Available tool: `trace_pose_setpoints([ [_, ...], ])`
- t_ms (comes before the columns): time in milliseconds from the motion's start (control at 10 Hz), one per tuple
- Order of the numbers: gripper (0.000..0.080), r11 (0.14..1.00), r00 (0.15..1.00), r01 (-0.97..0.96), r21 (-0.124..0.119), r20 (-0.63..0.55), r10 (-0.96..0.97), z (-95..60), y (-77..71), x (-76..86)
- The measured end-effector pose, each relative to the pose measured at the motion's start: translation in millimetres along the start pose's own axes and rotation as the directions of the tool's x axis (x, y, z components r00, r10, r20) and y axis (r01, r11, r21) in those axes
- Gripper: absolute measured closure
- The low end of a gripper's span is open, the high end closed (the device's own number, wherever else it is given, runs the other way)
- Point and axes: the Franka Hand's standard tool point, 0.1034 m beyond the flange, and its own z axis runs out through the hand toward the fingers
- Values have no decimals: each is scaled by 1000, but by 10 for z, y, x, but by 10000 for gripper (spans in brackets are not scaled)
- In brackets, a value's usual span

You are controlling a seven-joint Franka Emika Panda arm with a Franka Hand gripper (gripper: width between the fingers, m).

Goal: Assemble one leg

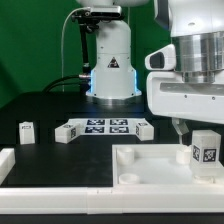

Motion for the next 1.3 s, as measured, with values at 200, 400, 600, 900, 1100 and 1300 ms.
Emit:
trace_pose_setpoints([
  [200,150,968,968,250,-7,-3,-251,0,2,1],
  [400,150,893,893,450,-30,-7,-450,-1,14,14],
  [600,150,703,704,707,-74,-14,-710,4,33,76],
  [900,150,633,634,770,-78,-6,-773,22,68,105],
  [1100,411,633,635,770,-78,-6,-773,21,71,109],
  [1300,508,638,640,766,-78,-7,-768,22,72,109],
])
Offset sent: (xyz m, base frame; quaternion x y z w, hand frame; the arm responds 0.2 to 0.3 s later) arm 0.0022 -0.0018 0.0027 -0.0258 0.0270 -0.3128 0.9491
